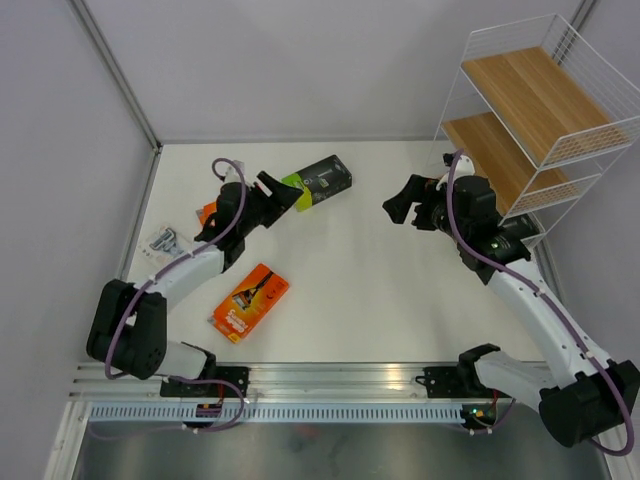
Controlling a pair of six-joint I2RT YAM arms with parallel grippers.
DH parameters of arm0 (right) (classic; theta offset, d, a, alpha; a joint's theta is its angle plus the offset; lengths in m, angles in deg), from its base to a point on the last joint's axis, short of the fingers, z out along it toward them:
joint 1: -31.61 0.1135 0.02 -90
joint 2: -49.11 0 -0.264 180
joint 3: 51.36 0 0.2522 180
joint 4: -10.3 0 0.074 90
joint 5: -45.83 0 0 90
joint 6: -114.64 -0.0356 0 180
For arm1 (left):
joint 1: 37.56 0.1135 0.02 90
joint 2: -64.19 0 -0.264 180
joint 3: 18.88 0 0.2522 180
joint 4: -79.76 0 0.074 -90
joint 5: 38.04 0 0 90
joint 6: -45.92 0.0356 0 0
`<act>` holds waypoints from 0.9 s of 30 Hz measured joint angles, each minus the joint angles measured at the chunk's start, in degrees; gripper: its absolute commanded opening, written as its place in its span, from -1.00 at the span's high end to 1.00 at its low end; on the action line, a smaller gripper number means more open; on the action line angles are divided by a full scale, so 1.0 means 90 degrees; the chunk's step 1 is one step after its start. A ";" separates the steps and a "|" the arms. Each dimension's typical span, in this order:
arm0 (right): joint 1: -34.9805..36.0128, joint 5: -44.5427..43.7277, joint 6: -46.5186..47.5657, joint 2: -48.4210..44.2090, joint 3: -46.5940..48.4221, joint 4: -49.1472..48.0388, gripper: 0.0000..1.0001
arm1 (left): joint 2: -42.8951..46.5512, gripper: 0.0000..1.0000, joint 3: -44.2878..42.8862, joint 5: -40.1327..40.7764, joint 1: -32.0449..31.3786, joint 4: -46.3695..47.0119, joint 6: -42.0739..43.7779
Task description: Place and organize the shaving razors onto the shelf
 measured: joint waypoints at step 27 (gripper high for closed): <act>0.0000 -0.0068 -0.0104 0.0976 -0.0029 -0.0483 -0.96 | -0.3351 0.12 -0.1826 -0.1052 0.1678 0.0002 0.0151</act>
